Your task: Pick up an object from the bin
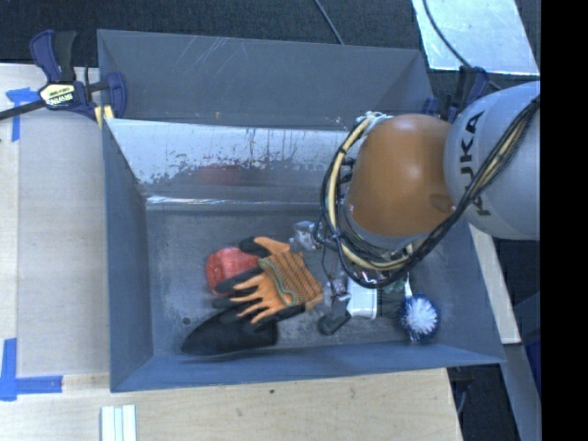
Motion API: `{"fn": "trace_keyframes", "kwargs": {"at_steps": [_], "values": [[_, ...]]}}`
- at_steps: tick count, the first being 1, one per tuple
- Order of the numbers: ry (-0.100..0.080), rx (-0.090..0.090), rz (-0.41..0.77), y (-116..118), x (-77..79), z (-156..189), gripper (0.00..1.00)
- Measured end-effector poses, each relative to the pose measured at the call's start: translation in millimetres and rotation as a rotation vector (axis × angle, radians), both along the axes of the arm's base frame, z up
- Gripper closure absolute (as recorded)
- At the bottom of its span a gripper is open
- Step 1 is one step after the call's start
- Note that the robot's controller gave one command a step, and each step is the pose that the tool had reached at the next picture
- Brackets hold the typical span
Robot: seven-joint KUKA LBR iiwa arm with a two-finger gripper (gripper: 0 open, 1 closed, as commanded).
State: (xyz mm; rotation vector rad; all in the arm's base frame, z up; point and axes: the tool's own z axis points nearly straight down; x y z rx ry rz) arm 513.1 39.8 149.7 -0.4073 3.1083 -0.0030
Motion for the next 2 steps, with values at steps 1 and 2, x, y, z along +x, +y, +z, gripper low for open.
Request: {"fn": "trace_keyframes", "kwargs": {"at_steps": [1,2], "values": [[-0.001,0.004,-0.134,33,14.6,-23,0.0],[-0.01,0.002,-0.084,8,21.8,-67,1.0]]}}
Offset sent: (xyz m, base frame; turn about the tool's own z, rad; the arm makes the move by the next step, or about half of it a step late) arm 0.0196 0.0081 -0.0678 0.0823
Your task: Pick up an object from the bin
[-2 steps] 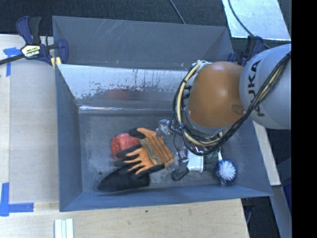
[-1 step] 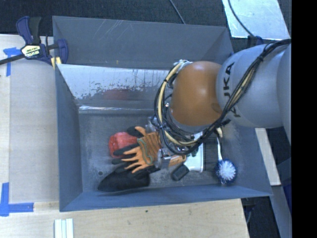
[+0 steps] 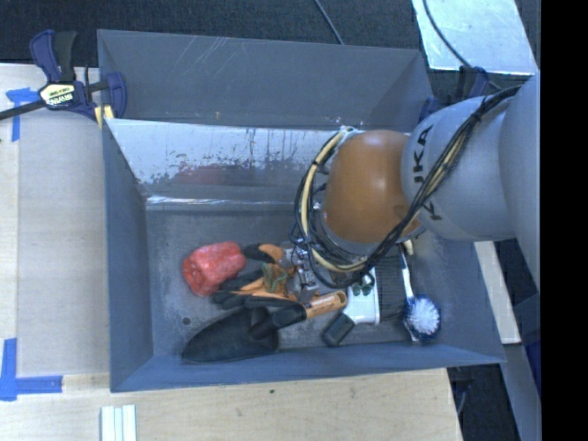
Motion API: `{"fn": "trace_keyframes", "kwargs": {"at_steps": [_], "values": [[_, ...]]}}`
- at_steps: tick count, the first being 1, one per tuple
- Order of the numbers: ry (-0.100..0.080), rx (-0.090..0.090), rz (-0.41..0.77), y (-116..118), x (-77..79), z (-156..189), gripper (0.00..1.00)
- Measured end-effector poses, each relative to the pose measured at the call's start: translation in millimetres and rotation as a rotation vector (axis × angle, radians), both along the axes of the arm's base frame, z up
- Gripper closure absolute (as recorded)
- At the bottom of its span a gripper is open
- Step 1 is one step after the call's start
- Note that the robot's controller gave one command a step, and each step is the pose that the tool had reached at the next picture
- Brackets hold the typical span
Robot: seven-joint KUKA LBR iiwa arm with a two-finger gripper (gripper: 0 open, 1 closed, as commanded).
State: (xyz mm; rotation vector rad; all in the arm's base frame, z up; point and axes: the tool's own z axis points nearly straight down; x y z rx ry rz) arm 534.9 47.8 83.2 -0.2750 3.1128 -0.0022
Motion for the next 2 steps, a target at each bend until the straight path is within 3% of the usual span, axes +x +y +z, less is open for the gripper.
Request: {"fn": "trace_keyframes", "kwargs": {"at_steps": [2], "values": [[0.0,0.0,-0.001,0.0,0.0,0.0,1.0]]}}
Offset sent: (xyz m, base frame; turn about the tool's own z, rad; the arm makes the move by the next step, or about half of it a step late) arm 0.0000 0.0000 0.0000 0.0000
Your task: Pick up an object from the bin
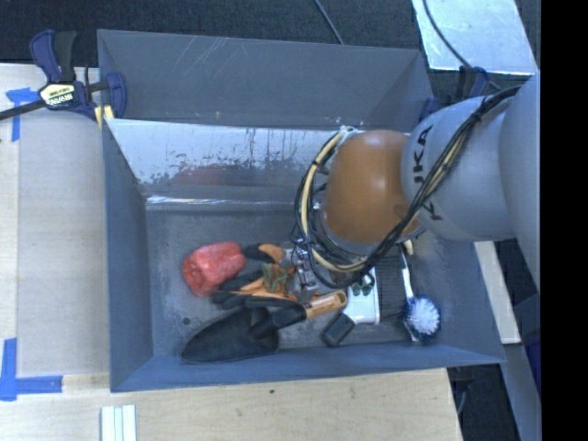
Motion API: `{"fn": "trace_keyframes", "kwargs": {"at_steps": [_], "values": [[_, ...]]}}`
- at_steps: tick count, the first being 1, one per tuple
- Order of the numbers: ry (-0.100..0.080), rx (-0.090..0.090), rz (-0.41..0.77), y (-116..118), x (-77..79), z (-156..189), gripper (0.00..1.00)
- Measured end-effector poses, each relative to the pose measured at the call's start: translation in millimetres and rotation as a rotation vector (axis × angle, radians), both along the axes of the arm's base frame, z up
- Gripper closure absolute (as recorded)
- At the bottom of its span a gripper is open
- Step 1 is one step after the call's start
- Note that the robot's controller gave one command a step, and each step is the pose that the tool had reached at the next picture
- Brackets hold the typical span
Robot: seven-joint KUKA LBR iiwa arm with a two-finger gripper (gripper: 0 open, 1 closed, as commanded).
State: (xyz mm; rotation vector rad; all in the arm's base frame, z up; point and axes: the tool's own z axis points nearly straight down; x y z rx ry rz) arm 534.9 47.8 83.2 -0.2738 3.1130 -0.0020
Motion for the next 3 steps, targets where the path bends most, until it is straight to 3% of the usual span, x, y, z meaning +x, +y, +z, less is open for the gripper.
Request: {"fn": "trace_keyframes", "kwargs": {"at_steps": [3], "values": [[0.0,0.0,-0.001,0.0,0.0,0.0,1.0]]}}
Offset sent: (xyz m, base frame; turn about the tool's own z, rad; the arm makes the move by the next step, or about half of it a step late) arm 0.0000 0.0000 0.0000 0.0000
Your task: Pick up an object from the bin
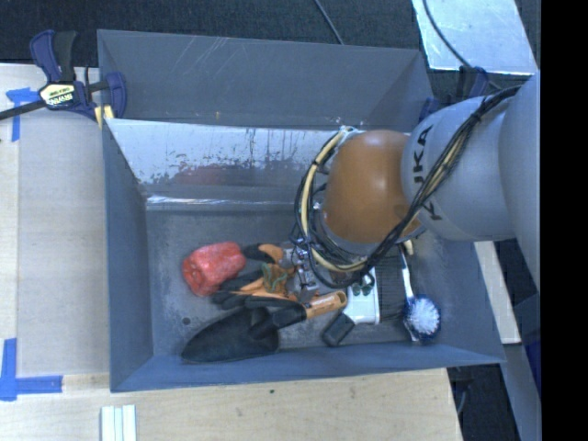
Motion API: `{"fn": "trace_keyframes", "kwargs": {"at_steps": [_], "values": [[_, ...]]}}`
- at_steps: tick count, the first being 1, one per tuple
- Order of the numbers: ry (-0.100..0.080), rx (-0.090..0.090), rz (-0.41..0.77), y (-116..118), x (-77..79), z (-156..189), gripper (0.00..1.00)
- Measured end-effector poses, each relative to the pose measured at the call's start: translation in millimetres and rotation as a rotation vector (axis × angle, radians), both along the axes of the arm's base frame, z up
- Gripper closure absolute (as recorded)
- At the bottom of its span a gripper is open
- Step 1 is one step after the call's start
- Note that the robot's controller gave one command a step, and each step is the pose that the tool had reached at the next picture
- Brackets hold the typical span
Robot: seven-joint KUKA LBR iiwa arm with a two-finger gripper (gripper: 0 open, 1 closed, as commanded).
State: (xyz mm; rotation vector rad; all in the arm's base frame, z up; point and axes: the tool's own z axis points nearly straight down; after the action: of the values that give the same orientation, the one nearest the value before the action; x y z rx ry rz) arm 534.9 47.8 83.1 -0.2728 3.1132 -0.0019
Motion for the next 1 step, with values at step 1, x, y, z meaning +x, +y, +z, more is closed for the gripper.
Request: {"fn": "trace_keyframes", "kwargs": {"at_steps": [1], "values": [[0.0,0.0,0.0,0.0,0.0,0.0,1.0]]}}
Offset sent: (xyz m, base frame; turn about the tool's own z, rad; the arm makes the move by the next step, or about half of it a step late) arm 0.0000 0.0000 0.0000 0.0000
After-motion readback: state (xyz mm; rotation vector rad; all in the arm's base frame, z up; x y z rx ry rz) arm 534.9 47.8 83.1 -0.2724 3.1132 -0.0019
